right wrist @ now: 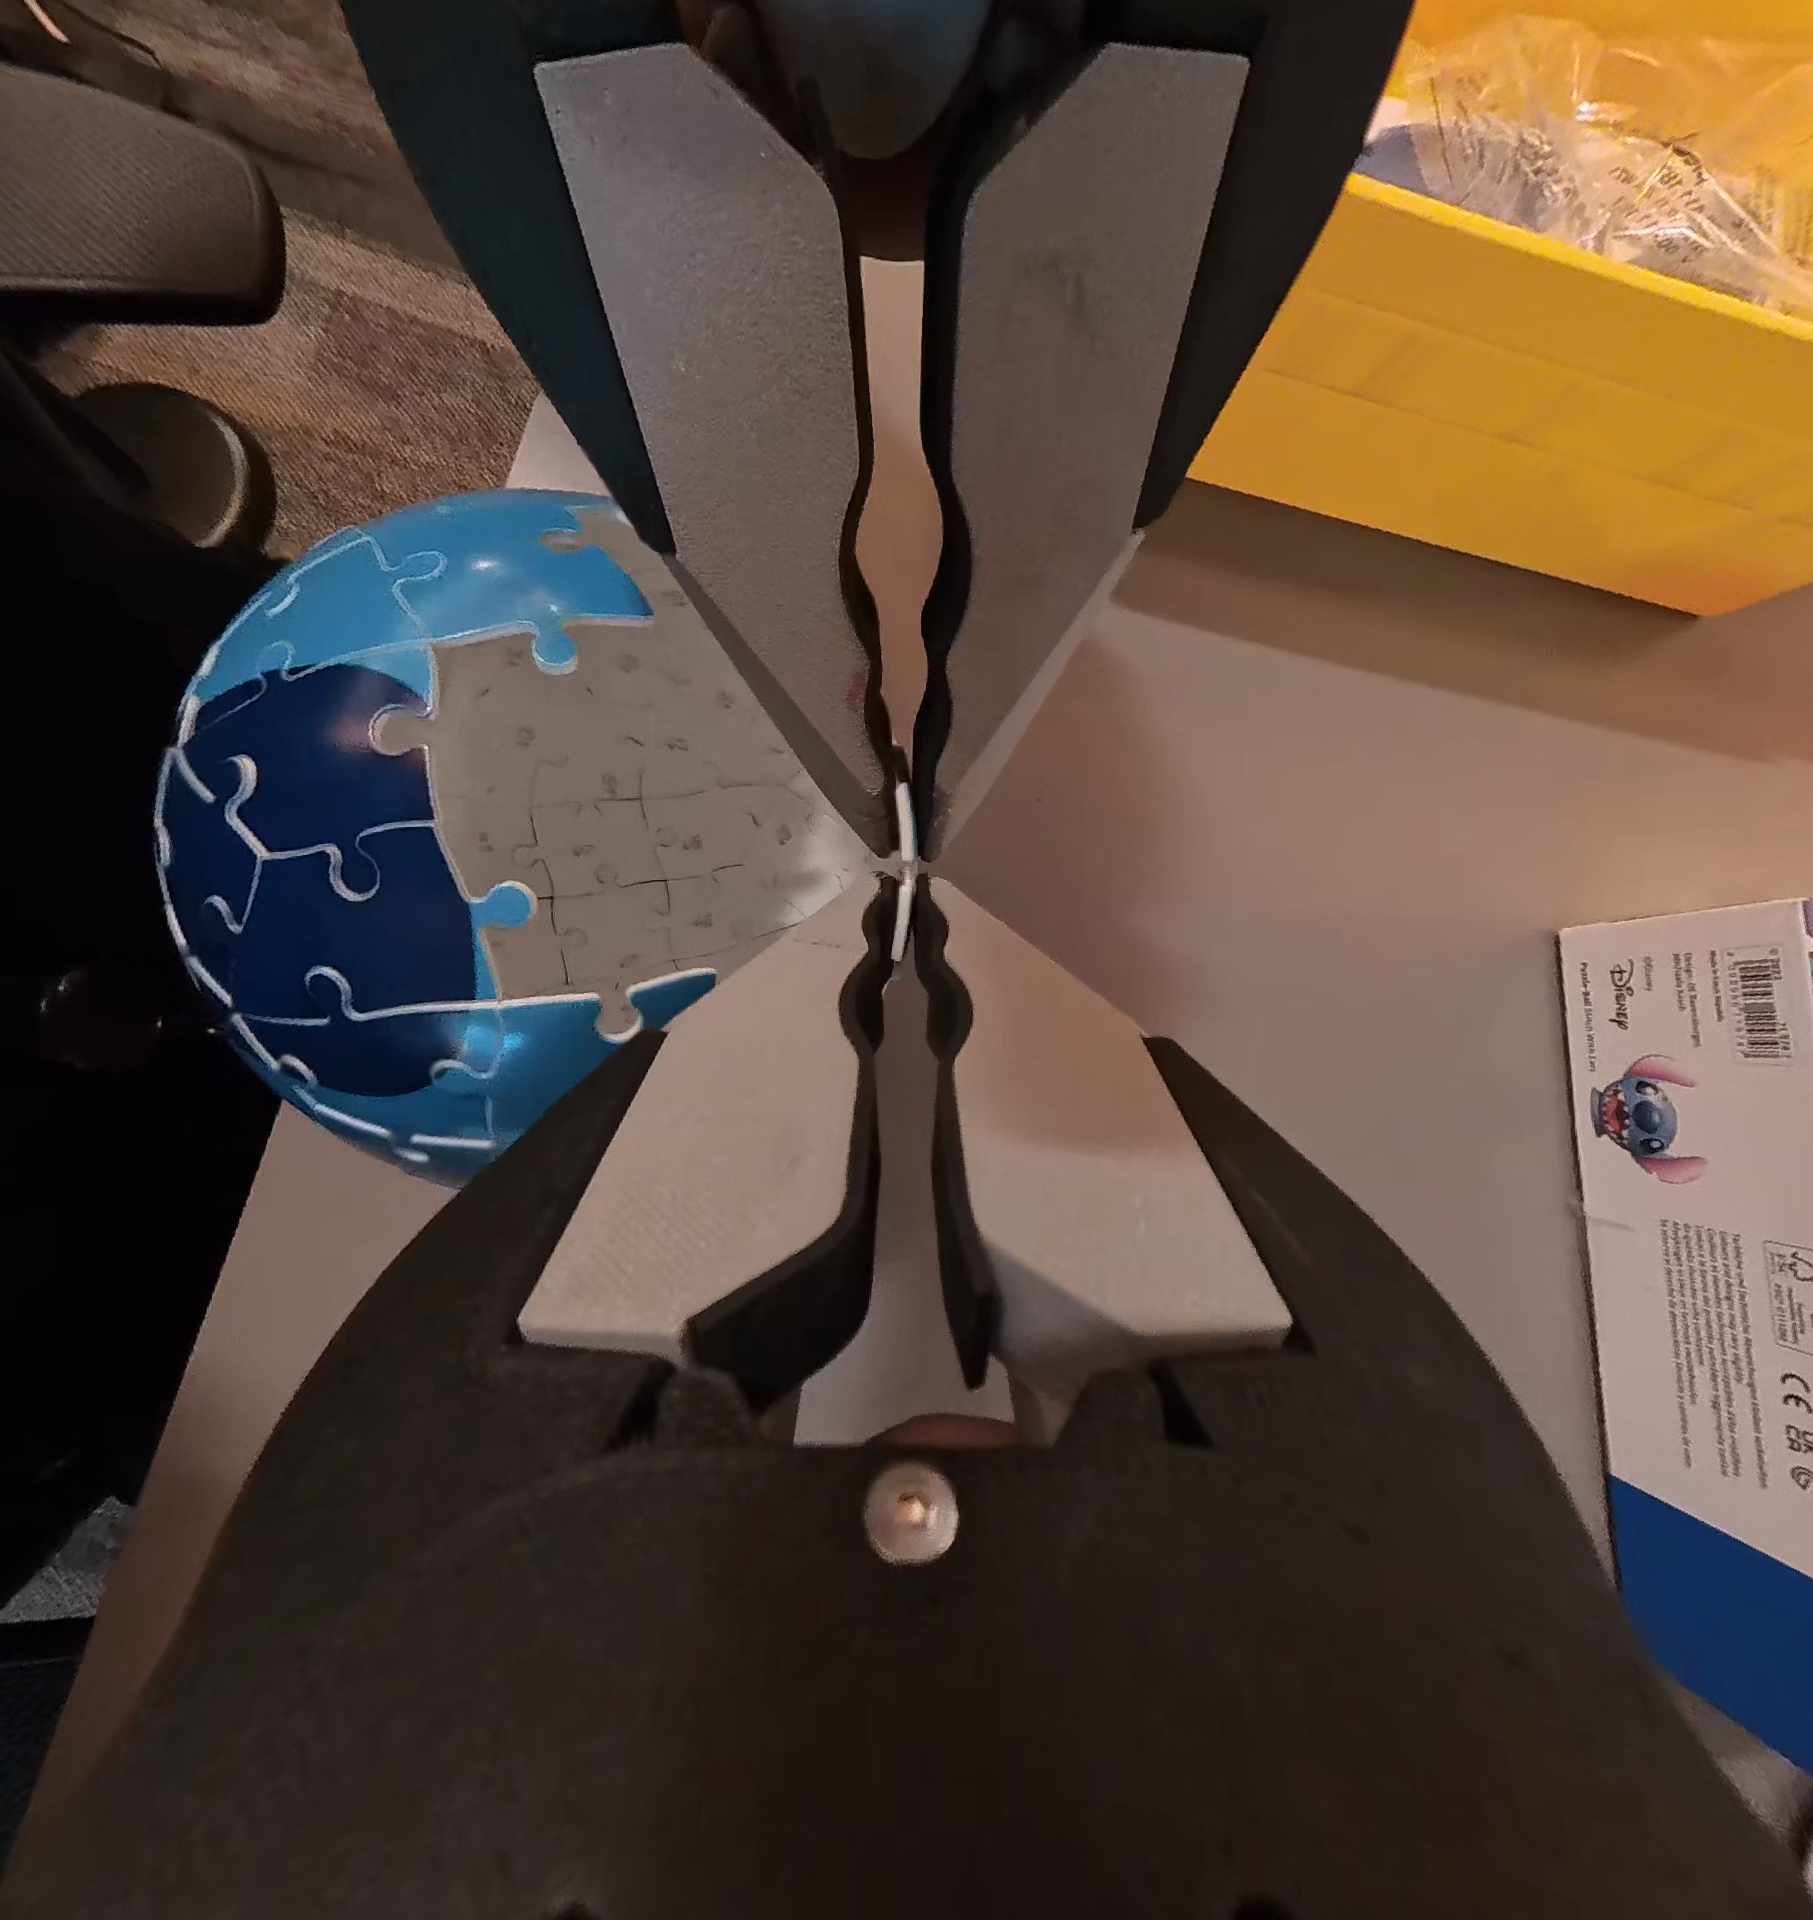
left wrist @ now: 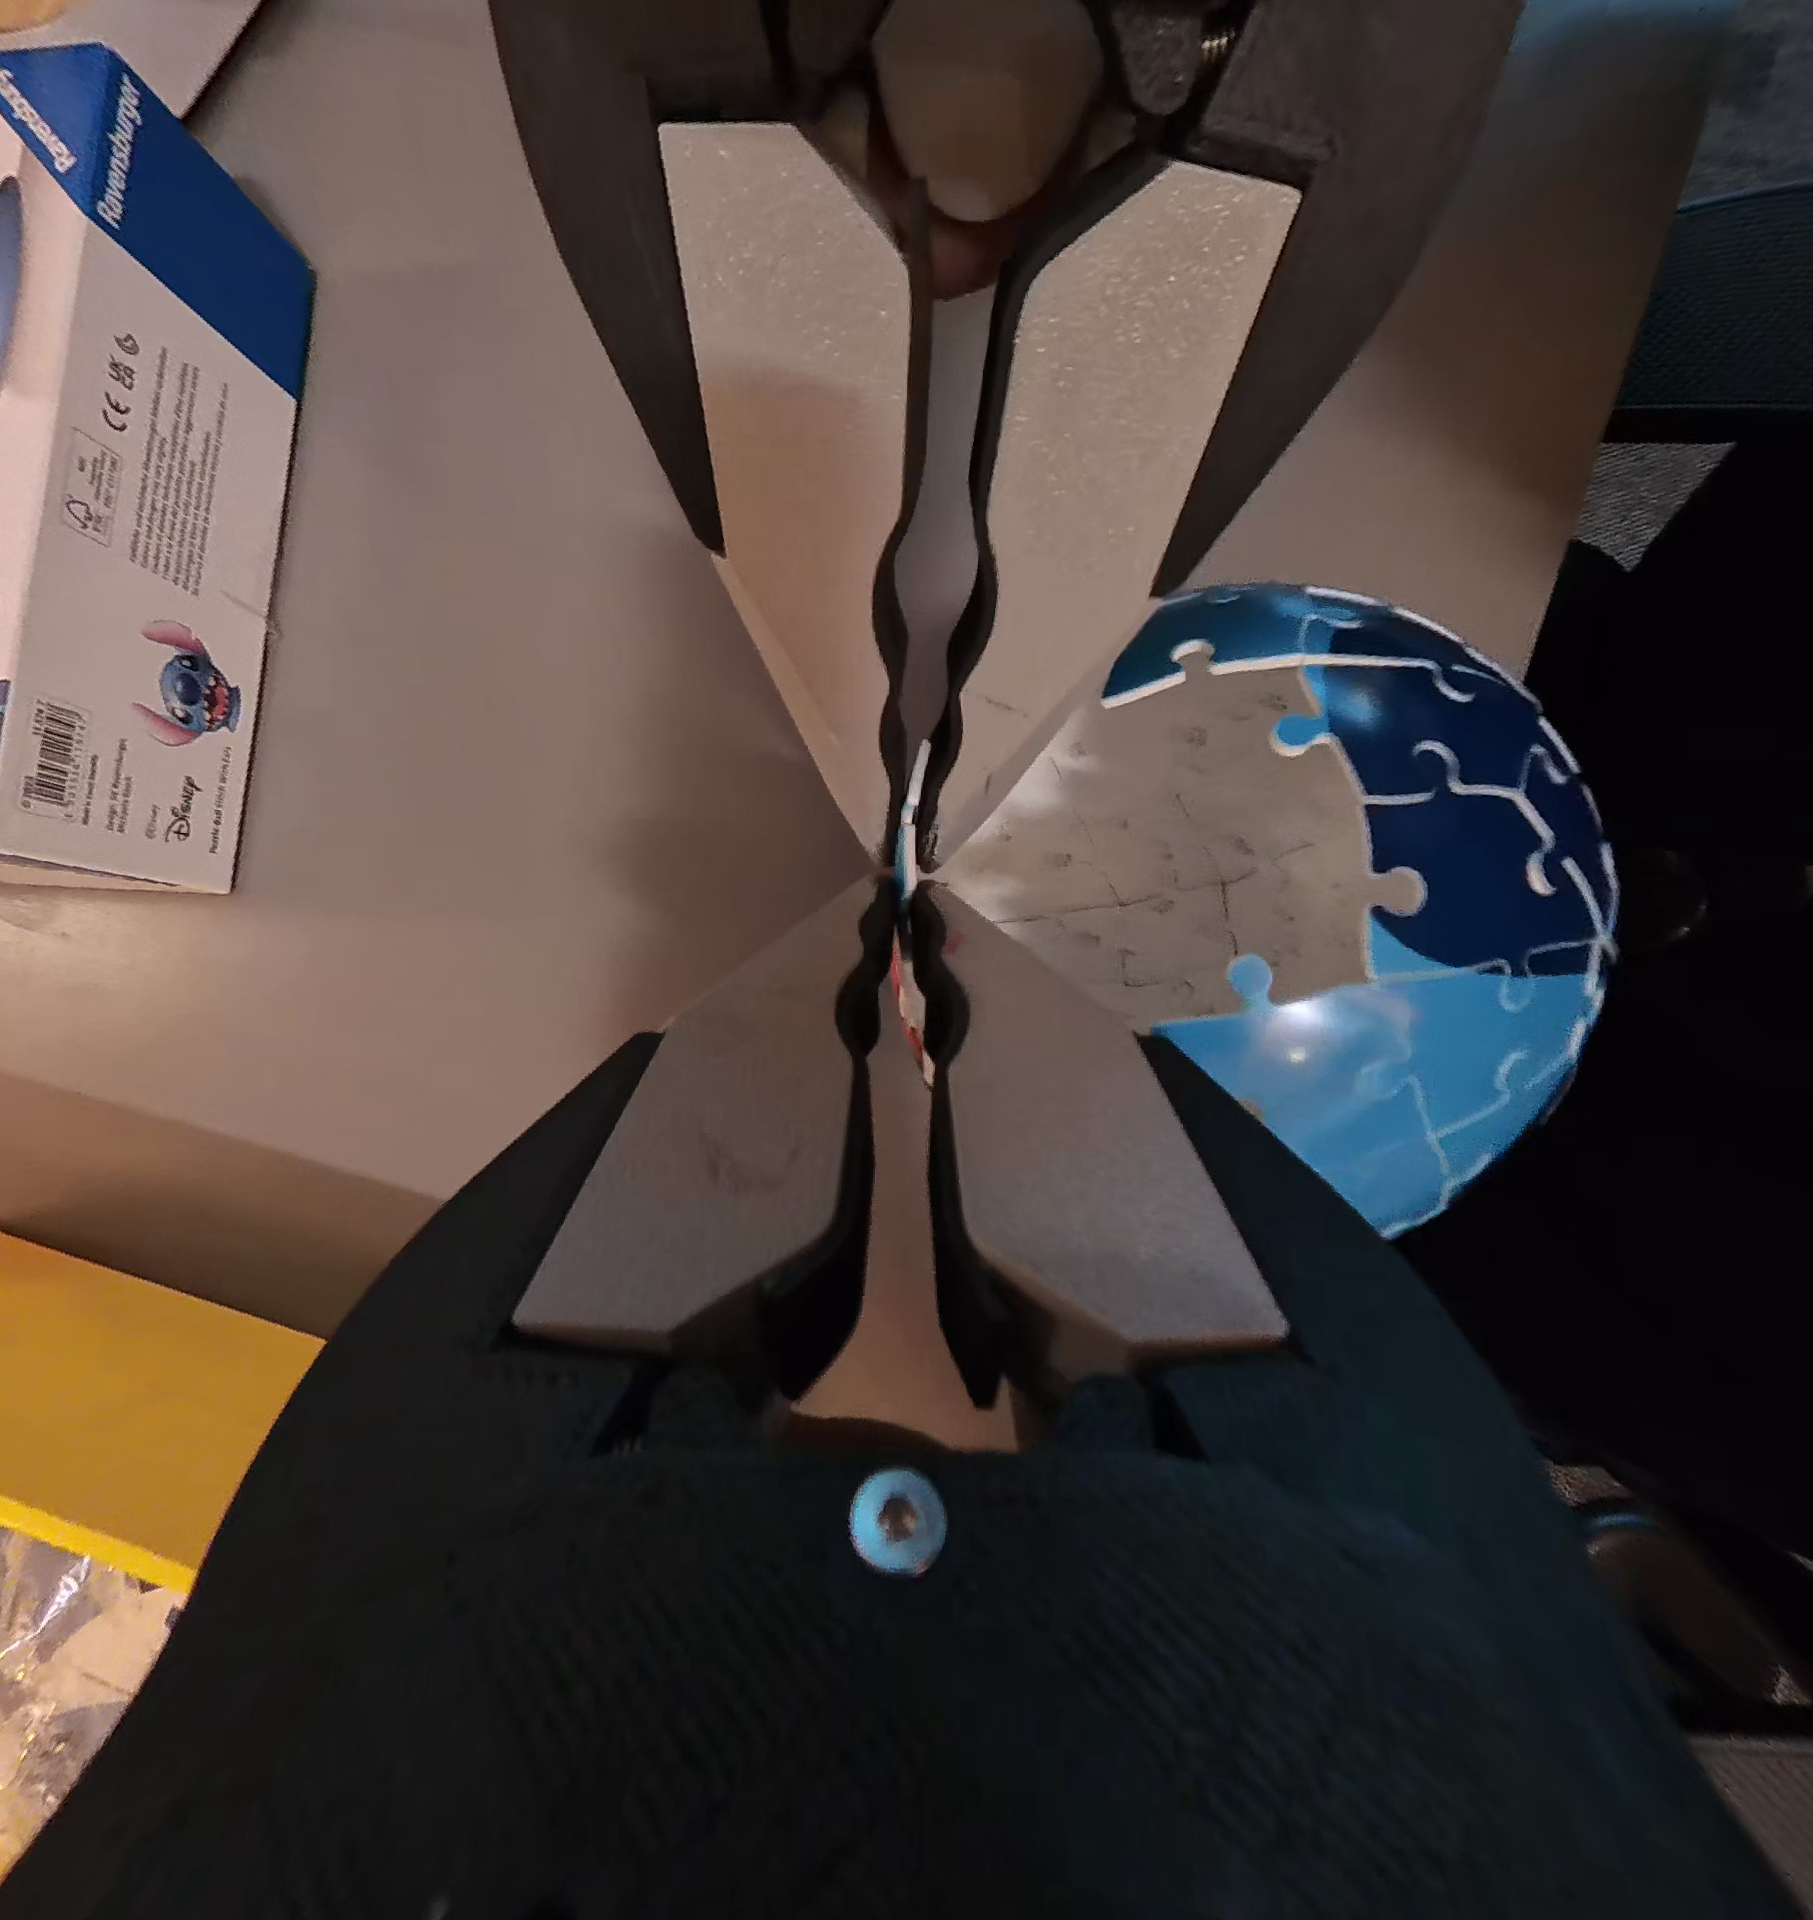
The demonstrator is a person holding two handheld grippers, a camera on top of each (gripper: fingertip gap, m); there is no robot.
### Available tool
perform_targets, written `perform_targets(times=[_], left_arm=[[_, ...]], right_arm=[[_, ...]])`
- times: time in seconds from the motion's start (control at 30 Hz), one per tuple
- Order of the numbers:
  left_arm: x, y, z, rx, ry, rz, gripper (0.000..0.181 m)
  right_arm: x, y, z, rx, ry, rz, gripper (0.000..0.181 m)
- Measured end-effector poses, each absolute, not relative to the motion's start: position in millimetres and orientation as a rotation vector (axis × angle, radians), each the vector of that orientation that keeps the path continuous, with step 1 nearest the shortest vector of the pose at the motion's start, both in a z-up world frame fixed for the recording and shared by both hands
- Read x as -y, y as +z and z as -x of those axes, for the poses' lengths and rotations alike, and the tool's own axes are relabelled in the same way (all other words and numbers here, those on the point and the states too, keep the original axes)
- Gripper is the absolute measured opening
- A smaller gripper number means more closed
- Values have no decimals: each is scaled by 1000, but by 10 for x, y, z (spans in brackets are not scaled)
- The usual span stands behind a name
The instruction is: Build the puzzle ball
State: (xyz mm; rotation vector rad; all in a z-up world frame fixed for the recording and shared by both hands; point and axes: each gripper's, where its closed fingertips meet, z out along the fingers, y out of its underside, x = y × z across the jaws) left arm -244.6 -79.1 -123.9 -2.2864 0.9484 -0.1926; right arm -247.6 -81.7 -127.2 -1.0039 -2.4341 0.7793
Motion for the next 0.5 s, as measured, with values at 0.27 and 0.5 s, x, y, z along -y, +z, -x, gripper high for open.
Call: perform_targets(times=[0.27,0.5], left_arm=[[789,-1220,2445,-977,-130,2275,0],[797,-1240,2494,-974,-105,2295,0]], right_arm=[[814,-1251,2473,2420,800,1015,0],[819,-1268,2527,2380,765,952,0]])
